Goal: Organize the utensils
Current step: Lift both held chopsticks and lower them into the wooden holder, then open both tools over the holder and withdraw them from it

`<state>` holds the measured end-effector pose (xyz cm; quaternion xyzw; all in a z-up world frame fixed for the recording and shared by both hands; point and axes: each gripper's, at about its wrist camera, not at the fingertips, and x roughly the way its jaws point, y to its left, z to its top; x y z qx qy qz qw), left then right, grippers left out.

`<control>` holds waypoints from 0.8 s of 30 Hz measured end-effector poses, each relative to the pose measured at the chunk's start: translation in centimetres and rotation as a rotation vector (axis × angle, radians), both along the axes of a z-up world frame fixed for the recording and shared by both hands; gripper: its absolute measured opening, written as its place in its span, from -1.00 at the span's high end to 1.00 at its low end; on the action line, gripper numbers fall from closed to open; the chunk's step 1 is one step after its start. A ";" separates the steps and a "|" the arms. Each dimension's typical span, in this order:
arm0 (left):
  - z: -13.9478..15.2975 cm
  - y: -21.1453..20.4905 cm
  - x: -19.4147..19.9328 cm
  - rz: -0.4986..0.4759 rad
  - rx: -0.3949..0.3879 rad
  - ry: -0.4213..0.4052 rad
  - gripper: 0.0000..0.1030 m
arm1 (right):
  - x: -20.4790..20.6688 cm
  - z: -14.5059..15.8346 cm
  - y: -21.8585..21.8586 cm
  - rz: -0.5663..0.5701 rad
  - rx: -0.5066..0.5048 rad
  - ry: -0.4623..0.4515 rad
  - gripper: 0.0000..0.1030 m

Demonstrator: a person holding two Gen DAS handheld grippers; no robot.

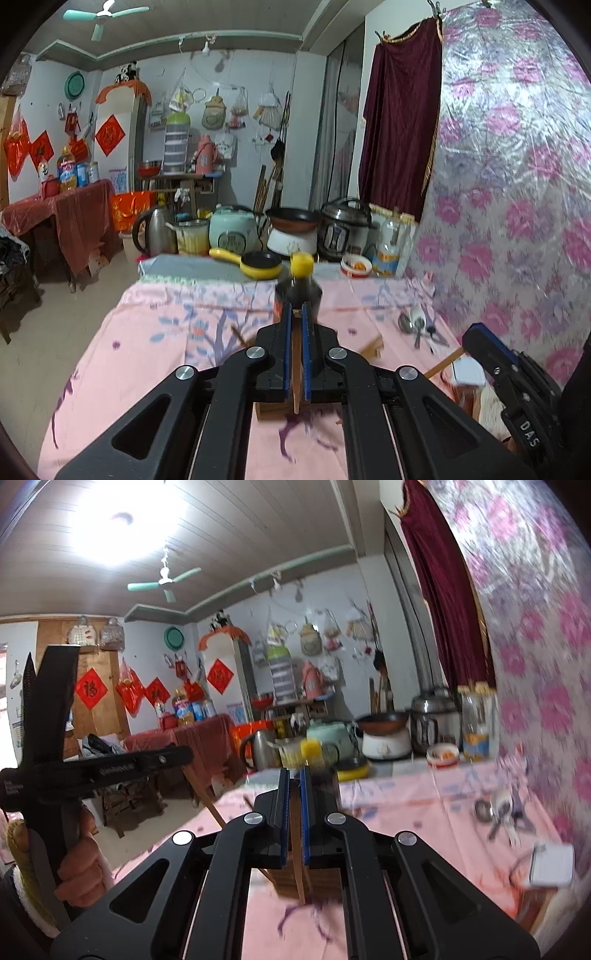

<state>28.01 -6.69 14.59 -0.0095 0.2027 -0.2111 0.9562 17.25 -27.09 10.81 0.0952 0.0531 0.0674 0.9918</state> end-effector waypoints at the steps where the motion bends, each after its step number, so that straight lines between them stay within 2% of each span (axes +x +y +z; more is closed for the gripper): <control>1: 0.4 -0.1 0.6 0.003 -0.002 -0.006 0.89 | 0.5 0.6 0.2 -0.002 -0.006 -0.015 0.88; 5: 1.6 -0.8 3.3 0.021 -0.017 -0.021 0.89 | 3.1 2.4 0.5 -0.012 -0.023 -0.063 0.88; 9: 1.1 -1.7 5.7 0.032 -0.011 -0.019 0.89 | 5.7 2.2 0.8 -0.032 -0.047 -0.069 0.88; 14: -1.2 -2.0 8.3 0.043 0.008 0.008 0.89 | 9.1 -0.2 0.7 -0.041 -0.058 -0.011 0.88; 17: -3.3 -1.9 9.7 0.042 0.017 0.051 0.88 | 11.5 -2.8 0.6 -0.024 -0.060 0.081 0.87; 18: -4.2 -2.0 10.2 0.055 0.028 0.070 0.77 | 12.5 -3.8 0.6 -0.018 -0.068 0.131 0.85; 19: -4.7 -1.9 10.4 0.062 0.036 0.082 0.43 | 12.9 -4.5 0.5 -0.031 -0.068 0.154 0.85; 21: -5.5 -1.6 10.4 0.082 0.043 0.087 0.15 | 13.2 -5.1 0.0 -0.040 -0.054 0.174 0.79; 24: -5.4 -0.8 9.9 0.100 0.051 0.076 0.14 | 12.1 -4.2 -0.4 -0.049 -0.043 0.139 0.79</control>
